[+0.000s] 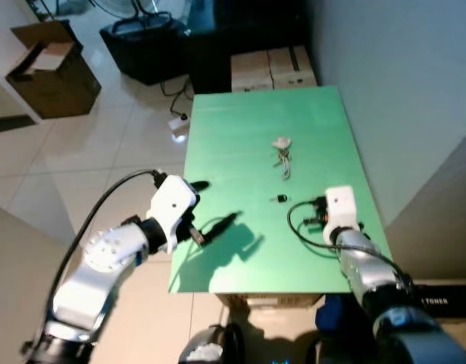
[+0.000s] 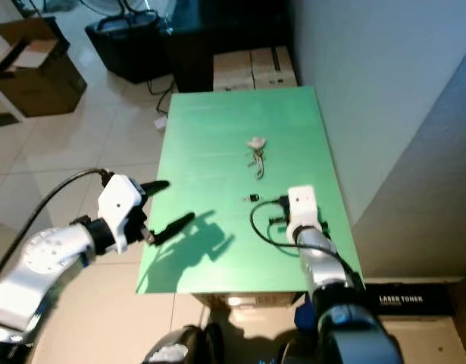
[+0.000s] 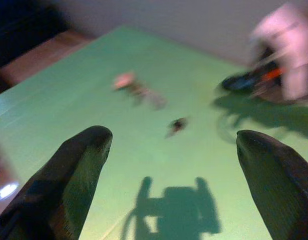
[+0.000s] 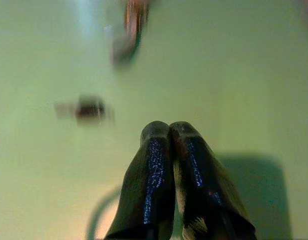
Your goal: Hang keys on a hook
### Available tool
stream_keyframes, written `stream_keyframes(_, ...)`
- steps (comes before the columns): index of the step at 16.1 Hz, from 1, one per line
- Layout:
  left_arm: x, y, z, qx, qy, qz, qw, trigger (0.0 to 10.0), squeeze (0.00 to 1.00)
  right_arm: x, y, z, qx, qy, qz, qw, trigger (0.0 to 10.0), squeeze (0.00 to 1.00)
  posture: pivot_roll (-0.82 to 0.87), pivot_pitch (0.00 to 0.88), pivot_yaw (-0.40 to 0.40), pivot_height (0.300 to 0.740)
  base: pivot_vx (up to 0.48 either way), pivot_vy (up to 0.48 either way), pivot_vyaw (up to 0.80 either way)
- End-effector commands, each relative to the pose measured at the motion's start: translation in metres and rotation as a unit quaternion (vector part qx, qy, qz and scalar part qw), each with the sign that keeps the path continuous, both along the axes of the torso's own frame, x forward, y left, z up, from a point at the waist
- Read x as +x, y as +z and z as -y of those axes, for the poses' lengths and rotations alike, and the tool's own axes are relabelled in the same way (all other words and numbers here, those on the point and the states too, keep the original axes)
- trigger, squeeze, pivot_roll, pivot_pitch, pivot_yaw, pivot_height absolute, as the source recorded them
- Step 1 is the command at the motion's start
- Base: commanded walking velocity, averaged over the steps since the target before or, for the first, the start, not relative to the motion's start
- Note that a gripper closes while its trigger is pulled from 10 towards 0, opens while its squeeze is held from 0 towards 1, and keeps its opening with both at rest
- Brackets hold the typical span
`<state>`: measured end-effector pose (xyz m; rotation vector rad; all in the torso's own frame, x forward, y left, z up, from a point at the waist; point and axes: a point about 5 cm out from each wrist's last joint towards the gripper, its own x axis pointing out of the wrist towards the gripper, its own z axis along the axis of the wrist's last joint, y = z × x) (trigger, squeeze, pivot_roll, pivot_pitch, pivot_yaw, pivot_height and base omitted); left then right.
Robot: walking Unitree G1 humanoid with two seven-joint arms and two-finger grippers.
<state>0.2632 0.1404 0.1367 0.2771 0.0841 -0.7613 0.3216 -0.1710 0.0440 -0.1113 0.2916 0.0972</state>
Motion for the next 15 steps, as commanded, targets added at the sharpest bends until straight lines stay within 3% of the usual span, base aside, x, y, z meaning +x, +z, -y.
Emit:
stream_keyframes(1,0.004,-0.004,-0.006,0.005,0.044,0.007,0.999,10.0,0.0,-0.002,0.004,-0.006,0.003,-0.002,0.029,1.0,10.0,0.0,0.01,0.081,0.163,0.74,0.0,0.0,0.0)
stream_keyframes(3,0.007,-0.004,-0.006,-0.009,0.061,0.004,0.998,10.0,0.0,-0.005,-0.001,-0.009,-0.007,0.013,0.016,1.0,10.0,0.0,0.01,0.085,0.158,0.74,0.0,0.0,0.0)
stream_keyframes(4,0.007,-0.003,-0.006,-0.011,0.058,0.012,0.998,10.0,0.0,-0.006,-0.004,-0.013,0.018,0.035,0.004,0.999,10.0,1.0,0.02,0.09,0.149,0.74,0.0,0.0,0.0)
stream_keyframes(6,0.004,-0.002,-0.004,-0.021,0.041,0.014,0.999,10.0,0.0,-0.001,0.002,-0.015,0.038,0.048,0.009,0.998,10.0,1.0,0.03,0.104,0.131,0.74,0.0,0.0,0.0)
stream_keyframes(9,-0.002,-0.001,-0.006,-0.019,0.035,0.018,0.999,10.0,0.0,0.008,0.009,-0.017,0.031,0.078,0.004,0.996,10.0,1.0,0.04,0.129,0.1,0.74,0.0,0.0,0.0)
stream_keyframes(13,0.001,-0.002,-0.009,-0.022,0.081,0.025,0.996,10.0,0.0,0.009,0.015,-0.023,0.04,0.12,0.002,0.992,10.0,1.0,0.02,0.137,0.081,0.74,0.0,0.0,0.0)
stream_keyframes(15,0.007,-0.002,-0.008,-0.04,0.114,0.032,0.992,10.0,0.0,0.011,0.021,-0.016,0.045,0.12,0.006,0.992,10.0,1.0,-0.01,0.149,0.06,0.74,0.0,0.0,0.0)
